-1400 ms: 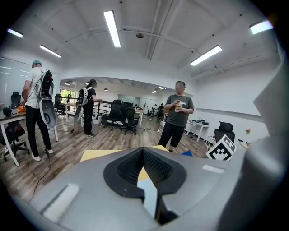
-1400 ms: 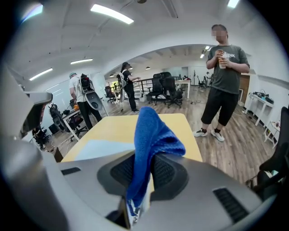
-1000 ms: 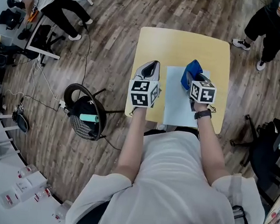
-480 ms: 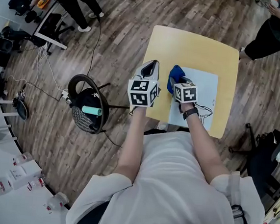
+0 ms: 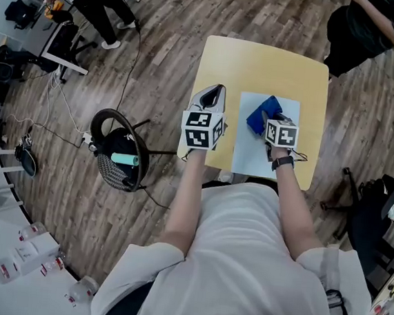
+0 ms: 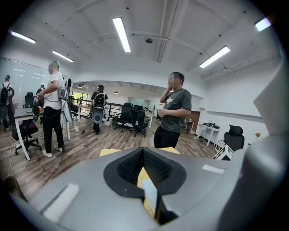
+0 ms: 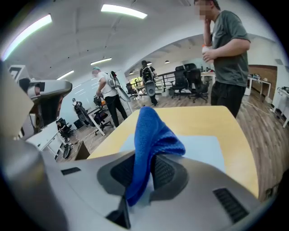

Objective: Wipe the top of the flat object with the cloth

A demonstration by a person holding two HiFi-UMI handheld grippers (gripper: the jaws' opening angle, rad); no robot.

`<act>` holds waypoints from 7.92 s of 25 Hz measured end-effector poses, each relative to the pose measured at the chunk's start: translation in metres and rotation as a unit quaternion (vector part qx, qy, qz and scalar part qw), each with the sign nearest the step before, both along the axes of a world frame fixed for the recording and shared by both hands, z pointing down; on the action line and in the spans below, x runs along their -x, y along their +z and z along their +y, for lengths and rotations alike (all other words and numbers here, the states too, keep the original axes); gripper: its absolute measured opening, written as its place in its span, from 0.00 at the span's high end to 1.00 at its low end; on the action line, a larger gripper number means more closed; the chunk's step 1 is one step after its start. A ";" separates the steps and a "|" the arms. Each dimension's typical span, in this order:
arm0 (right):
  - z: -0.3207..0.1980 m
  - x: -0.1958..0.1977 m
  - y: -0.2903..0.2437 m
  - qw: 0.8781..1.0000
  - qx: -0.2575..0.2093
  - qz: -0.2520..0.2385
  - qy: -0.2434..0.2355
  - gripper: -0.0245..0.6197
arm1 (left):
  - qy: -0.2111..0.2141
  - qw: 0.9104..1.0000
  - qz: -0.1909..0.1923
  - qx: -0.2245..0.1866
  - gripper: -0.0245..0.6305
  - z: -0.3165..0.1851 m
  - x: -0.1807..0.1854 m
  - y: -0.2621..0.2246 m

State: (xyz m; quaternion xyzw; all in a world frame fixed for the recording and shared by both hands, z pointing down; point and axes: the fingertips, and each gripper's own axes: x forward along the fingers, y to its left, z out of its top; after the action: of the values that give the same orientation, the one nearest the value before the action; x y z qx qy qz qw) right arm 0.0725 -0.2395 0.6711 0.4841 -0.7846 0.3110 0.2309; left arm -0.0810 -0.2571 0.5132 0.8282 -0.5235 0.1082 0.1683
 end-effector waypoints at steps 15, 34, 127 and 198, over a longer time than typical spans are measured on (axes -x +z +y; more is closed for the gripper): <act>0.016 -0.083 -0.006 0.995 0.006 -0.053 0.087 0.85 | 0.061 0.998 -0.008 0.000 0.95 -0.003 -0.060 0.001; 0.033 -0.155 -0.002 0.965 0.032 -0.180 0.187 0.86 | 0.065 0.998 -0.013 0.003 0.95 -0.001 -0.062 0.005; 0.100 -0.081 -0.007 0.997 0.015 -0.005 0.082 0.86 | 0.078 0.997 0.001 0.003 0.95 0.002 -0.054 0.012; 0.174 -0.030 -0.025 0.991 0.029 -0.124 0.041 0.86 | 0.068 0.998 -0.008 0.019 0.95 0.053 -0.044 0.020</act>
State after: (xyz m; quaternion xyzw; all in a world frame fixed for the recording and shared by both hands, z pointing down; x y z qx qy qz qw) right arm 0.1028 -0.0654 0.6460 0.4670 -0.7772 0.4003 0.1327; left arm -0.0374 -0.2044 0.5335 0.8575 -0.4655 0.1354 0.1721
